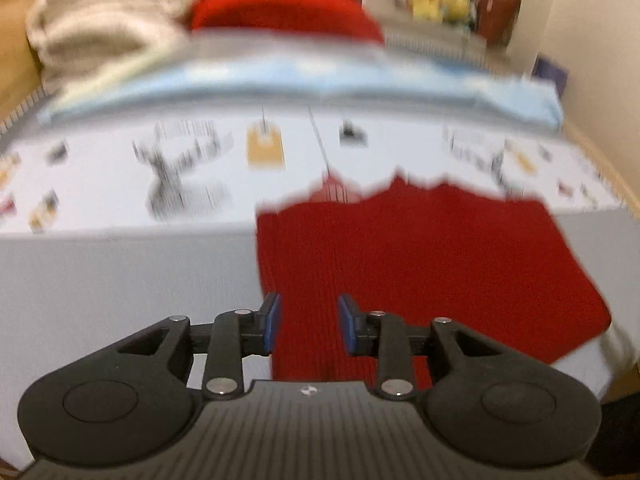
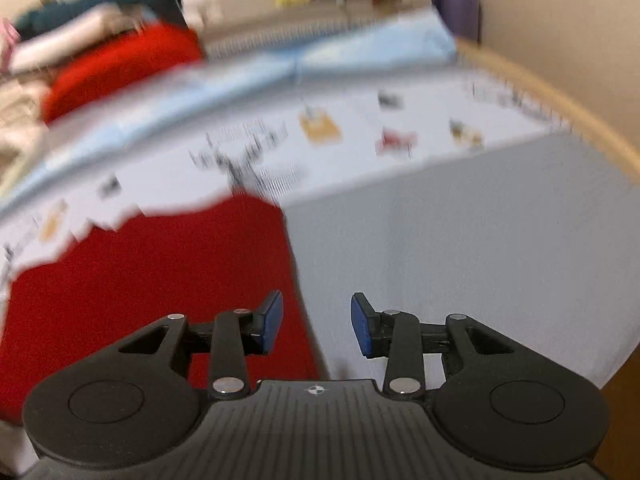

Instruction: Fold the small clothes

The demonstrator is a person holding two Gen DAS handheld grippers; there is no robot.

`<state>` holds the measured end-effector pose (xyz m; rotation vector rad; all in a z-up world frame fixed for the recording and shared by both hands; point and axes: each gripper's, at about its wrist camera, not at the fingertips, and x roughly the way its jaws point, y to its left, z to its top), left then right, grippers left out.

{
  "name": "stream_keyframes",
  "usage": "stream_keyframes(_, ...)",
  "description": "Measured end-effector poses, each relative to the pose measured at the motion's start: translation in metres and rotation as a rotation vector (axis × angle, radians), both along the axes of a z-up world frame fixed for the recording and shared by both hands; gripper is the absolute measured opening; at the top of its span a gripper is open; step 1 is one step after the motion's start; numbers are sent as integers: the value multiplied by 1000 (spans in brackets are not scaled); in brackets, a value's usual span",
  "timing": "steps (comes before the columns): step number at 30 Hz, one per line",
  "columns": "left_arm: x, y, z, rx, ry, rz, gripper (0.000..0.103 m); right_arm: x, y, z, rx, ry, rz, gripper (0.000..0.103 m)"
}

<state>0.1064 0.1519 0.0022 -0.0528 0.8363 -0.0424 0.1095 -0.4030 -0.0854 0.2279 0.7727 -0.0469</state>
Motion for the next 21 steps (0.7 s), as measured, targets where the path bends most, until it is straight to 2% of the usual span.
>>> stream_keyframes(2, -10, 6, 22, 16, -72, 12, 36, -18, 8, 13, 7, -67, 22, 45)
stream_keyframes(4, -21, 14, 42, 34, -135, 25, 38, -27, 18, 17, 18, -96, 39, 45)
stream_keyframes(7, -37, 24, 65, 69, -207, 56, 41, -41, 32, 16, 82, -101, 64, 45)
stream_keyframes(9, -50, 35, 75, 75, -244, 93, 42, -49, 46, 17, 88, -96, 90, 45)
stream_keyframes(11, -63, 48, 77, 55, -273, 136, 43, -52, 66, 17, 60, -105, 131, 45)
stream_keyframes(13, -69, 66, 70, 23, -227, 217, 43, -55, 86, 21, 38, -117, 175, 45)
stream_keyframes(14, -76, 75, 68, -7, -243, 249, 44, -54, 96, 21, 37, -119, 197, 45)
stream_keyframes(15, -83, 83, 63, -34, -269, 271, 47, -54, 106, 22, 38, -118, 221, 42)
stream_keyframes(16, -84, 89, 55, -43, -253, 290, 47, -55, 115, 22, 36, -118, 242, 34)
stream_keyframes(17, -81, 94, 50, -29, -202, 306, 47, -54, 126, 20, 34, -118, 264, 21)
stream_keyframes(18, -77, 96, 50, 14, -175, 315, 47, -53, 136, 19, 35, -118, 284, 14)
stream_keyframes(20, -75, 101, 56, 55, -188, 312, 48, -50, 159, 15, 38, -116, 317, 13)
stream_keyframes(21, -76, 106, 57, 28, -187, 310, 48, -49, 171, 13, 37, -114, 333, 13)
